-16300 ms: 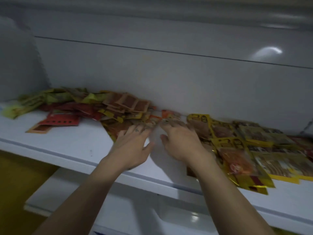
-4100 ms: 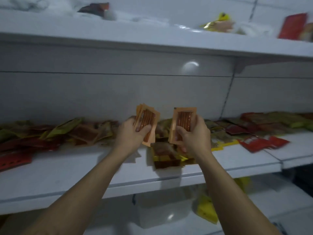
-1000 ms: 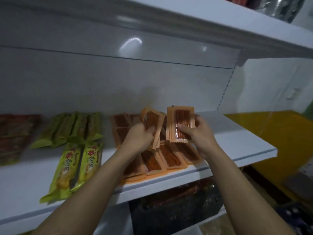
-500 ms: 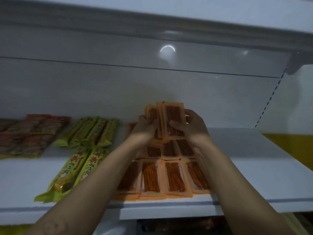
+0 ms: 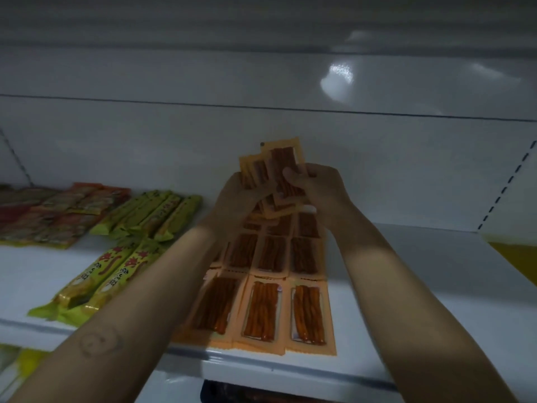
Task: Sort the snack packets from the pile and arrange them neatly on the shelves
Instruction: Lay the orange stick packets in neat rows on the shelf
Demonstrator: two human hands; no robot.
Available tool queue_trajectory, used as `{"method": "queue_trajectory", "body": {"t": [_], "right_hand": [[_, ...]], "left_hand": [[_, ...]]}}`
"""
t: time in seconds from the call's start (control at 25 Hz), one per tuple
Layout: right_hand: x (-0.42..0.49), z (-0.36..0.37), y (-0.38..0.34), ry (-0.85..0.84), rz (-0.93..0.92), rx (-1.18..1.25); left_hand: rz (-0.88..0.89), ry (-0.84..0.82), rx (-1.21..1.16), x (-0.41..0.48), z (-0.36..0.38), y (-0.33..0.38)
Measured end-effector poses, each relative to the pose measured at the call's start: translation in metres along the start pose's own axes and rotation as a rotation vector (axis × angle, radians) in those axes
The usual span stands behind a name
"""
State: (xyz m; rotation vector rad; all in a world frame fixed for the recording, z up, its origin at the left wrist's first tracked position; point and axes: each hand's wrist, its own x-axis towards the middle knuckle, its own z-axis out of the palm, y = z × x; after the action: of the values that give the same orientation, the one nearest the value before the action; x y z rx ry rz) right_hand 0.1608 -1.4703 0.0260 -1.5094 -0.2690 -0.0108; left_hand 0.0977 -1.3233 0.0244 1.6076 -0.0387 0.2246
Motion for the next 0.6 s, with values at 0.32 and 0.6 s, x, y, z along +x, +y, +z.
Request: {"method": "queue_trajectory", "body": {"t": [0.32, 0.6], "right_hand": [[0.007, -0.002, 0.024, 0.1, 0.03, 0.003], [-0.032, -0.001, 0.03, -0.047, 0.125, -0.168]], "left_hand": [[0.004, 0.127, 0.137, 0.009, -0.021, -0.008], [-0.097, 0.224, 0.219, -0.01, -0.066, -0.017]]}}
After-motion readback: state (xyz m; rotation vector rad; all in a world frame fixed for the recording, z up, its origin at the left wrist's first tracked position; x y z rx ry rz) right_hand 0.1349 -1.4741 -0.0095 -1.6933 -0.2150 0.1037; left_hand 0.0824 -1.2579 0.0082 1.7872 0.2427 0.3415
